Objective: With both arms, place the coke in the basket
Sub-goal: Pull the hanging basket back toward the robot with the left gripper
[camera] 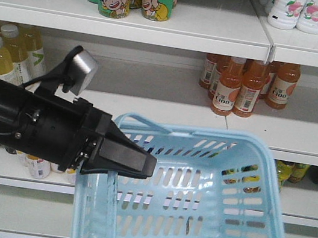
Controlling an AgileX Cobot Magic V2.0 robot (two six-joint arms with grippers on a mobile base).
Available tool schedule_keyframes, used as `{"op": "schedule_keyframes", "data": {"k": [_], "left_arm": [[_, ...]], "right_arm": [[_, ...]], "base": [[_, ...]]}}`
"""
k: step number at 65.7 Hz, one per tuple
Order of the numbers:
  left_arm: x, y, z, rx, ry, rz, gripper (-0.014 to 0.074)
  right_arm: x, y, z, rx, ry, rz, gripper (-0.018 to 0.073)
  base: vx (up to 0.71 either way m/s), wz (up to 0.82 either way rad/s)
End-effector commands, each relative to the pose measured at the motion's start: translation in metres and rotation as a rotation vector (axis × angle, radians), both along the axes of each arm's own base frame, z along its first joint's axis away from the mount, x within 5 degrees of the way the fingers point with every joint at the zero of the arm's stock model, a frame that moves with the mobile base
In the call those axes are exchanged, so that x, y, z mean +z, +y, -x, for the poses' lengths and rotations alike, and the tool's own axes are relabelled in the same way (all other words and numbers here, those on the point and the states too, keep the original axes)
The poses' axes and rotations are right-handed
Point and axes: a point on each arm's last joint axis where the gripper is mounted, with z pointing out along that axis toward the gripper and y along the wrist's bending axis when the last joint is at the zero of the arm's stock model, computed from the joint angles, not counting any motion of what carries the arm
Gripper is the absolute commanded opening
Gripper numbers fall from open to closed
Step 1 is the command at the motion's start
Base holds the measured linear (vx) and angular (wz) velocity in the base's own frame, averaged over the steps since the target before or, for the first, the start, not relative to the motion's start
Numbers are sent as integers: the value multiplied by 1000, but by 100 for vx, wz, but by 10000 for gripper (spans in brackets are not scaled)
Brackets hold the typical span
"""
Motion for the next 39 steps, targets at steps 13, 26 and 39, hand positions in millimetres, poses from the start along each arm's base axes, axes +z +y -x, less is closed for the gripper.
{"op": "schedule_keyframes", "data": {"k": [13, 26, 39], "left_arm": [[30, 1, 10, -26, -30, 154, -6], [30, 1, 13, -54, -26, 154, -6], [29, 1, 17, -102, -24, 145, -6]], "right_arm": [[5, 0, 0, 0, -83, 4, -10], [5, 0, 0, 0, -83, 4, -10], [5, 0, 0, 0, -83, 4, -10]], "base": [[0, 0], [0, 0], [0, 0]]}}
